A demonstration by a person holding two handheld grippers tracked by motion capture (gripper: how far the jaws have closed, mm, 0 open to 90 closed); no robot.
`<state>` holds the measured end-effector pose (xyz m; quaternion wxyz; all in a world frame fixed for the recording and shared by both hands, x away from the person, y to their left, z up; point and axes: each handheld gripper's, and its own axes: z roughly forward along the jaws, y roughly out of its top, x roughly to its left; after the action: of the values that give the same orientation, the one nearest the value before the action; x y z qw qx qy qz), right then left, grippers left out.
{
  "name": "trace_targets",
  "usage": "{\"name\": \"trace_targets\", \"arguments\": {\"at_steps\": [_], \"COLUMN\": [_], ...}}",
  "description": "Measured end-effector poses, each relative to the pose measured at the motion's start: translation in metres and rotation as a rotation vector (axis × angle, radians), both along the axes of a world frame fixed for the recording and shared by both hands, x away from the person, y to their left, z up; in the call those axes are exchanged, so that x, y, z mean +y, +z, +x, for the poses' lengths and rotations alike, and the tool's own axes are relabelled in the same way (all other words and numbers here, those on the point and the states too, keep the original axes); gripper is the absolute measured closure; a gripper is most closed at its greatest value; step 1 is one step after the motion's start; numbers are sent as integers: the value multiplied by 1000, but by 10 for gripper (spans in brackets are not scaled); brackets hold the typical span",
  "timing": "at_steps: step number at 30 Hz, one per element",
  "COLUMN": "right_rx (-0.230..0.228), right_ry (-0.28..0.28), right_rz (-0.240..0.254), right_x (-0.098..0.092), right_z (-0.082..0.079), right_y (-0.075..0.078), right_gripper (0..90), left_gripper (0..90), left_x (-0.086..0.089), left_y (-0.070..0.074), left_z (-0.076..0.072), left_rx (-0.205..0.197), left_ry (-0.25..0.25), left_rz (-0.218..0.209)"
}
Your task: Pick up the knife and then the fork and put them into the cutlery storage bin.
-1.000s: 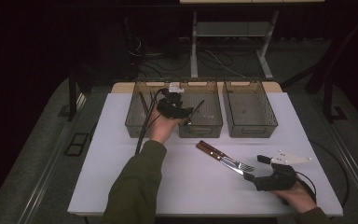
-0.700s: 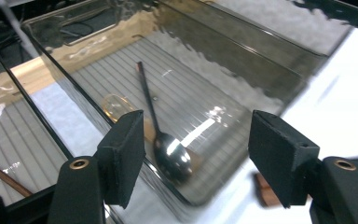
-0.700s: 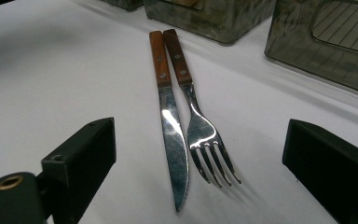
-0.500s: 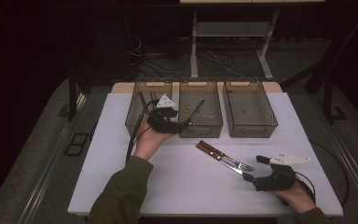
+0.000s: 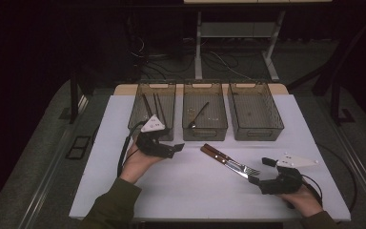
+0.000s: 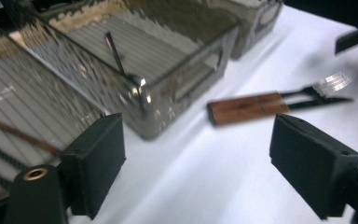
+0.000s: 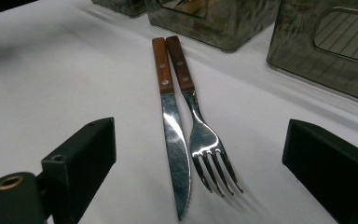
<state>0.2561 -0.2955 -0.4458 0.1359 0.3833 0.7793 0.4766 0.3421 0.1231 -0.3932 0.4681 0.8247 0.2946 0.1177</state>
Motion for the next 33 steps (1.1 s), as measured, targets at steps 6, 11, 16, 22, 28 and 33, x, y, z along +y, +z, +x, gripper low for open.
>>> {"name": "trace_targets", "arguments": {"at_steps": [6, 11, 16, 22, 28, 33], "right_rx": [3, -6, -15, 26, 54, 94], "right_ry": [16, 9, 8, 26, 30, 66], "right_rz": [3, 8, 12, 20, -60, -91], "right_x": [-2, -4, -2, -2, 2, 6], "right_z": [0, -2, -2, 3, 14, 23], "right_y": [-1, 1, 2, 11, 21, 26], "right_gripper": [91, 92, 92, 92, 92, 133], "left_gripper": [54, 0, 0, 0, 0, 4], "left_x": [16, 29, 38, 41, 37, 35], "left_y": [-17, -27, -33, -36, -42, -40], "left_z": [-22, -41, -56, -70, -70, -73], "left_rx": [18, 22, 27, 16, 42, 17], "left_ry": [9, 6, 1, -18, -24, -16], "left_rz": [30, 46, 24, -8, 20, 46]}}
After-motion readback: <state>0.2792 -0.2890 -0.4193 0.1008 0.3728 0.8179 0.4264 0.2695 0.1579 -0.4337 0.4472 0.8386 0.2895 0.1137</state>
